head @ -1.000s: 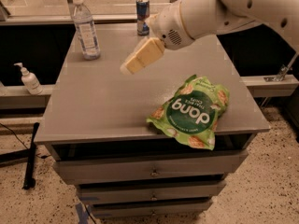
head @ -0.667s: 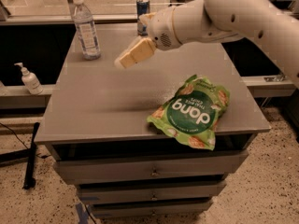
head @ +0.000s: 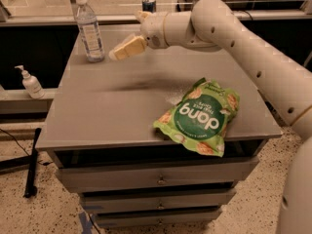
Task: Move blue plastic bottle near green rice chip bag
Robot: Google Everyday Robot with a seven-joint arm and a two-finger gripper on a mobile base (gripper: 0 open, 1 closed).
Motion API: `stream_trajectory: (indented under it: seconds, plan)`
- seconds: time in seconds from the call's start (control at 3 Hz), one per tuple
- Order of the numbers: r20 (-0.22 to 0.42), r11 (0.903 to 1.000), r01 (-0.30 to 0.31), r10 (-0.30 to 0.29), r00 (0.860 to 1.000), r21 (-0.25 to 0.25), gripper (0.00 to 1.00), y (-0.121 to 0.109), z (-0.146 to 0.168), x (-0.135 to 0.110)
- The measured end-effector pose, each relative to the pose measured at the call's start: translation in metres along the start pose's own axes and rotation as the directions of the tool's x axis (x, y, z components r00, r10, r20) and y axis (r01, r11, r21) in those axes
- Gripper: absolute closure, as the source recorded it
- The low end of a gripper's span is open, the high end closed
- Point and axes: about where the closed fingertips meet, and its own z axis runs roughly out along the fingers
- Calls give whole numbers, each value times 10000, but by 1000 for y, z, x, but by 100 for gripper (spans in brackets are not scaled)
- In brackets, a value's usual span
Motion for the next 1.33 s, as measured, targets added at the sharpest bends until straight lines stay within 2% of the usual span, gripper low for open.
stream_trajectory:
  seconds: [0.33,0.67,1.0,1.33]
  plan:
    - [540,9997,-159,170,9984,-196,0,-15,32,-12]
    - [780,9971,-430,478,9958,-628,0,-18,69,-24]
    - [707,9932,-698,765,9946,-937,0,-18,97,-21]
    - [478,9912,-918,967,9942,-957,0,-24,111,-11]
